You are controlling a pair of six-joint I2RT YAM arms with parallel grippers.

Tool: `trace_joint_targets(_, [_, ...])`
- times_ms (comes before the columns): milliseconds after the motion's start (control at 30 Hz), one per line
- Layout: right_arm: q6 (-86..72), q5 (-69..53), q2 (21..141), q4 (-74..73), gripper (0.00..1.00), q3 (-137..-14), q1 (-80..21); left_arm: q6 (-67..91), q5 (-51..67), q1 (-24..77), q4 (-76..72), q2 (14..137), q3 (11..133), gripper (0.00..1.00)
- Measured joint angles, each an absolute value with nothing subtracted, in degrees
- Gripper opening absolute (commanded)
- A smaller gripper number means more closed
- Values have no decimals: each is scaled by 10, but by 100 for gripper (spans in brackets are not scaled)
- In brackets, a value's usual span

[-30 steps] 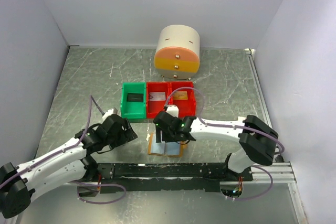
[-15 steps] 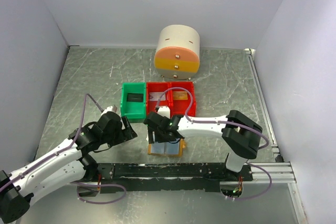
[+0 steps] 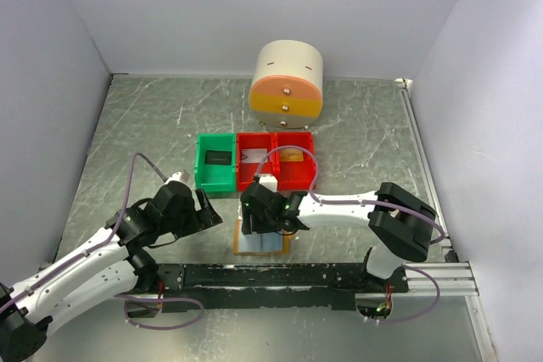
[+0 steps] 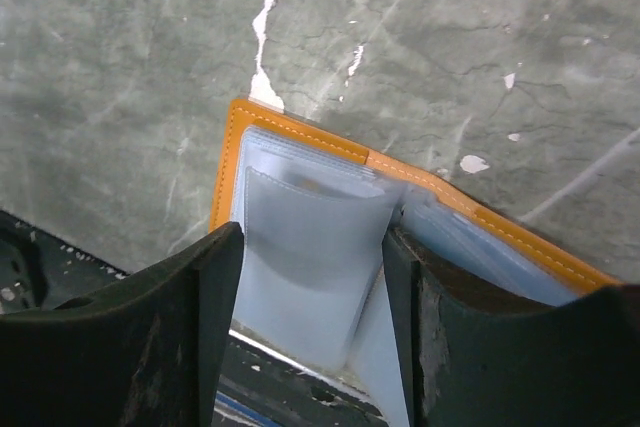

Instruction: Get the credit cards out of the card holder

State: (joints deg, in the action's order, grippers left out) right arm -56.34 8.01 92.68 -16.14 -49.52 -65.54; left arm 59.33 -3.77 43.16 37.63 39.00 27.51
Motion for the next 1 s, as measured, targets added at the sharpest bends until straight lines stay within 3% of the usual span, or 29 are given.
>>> trace_joint_targets(367, [-574,7,903,-46,48,-427,-630,574,20,431,334,411,274,88])
trace_joint_targets(600, [-599,-67,866,81,43,-332,-589,560,101,430,231,435,240,87])
trace_joint_targets(1000, [-651,-150,856,245,43,-231,-543,590,253,431,-29,560,140,84])
